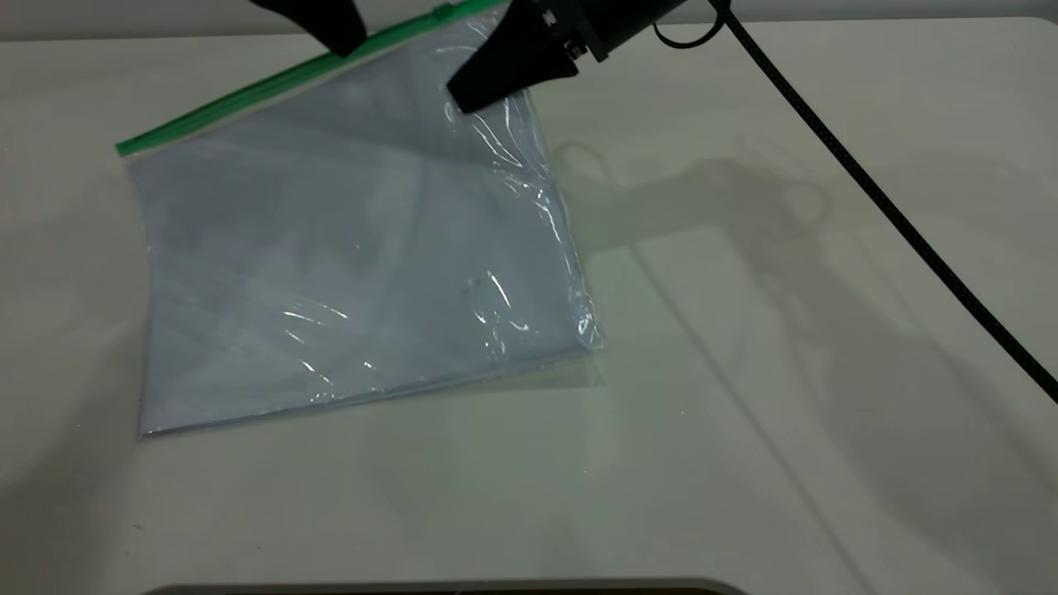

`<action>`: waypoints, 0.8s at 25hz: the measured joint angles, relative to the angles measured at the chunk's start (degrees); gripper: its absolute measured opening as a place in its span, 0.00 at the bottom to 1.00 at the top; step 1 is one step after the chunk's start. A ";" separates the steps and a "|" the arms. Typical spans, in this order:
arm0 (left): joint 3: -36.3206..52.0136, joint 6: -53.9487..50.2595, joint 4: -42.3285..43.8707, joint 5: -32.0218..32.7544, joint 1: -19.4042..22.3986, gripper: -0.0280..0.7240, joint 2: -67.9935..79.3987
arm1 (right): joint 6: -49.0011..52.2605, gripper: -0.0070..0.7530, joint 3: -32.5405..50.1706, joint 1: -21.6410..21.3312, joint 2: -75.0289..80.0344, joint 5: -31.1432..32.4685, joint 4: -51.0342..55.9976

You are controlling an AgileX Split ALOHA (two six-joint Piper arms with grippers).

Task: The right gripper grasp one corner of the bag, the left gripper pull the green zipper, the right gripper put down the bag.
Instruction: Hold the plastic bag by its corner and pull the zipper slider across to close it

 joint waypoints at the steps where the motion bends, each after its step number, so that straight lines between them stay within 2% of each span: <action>1: 0.00 1.46 -1.37 0.16 -0.04 0.77 0.00 | -0.93 0.06 -0.02 0.39 0.00 0.00 0.13; 8: 0.00 12.78 -6.88 2.14 -0.04 0.77 0.00 | -4.20 0.06 -0.02 3.75 0.00 -0.15 -0.25; 20: -0.08 15.28 -7.02 3.81 -0.04 0.76 2.24 | -4.63 0.06 -0.02 4.37 0.00 -0.15 -0.50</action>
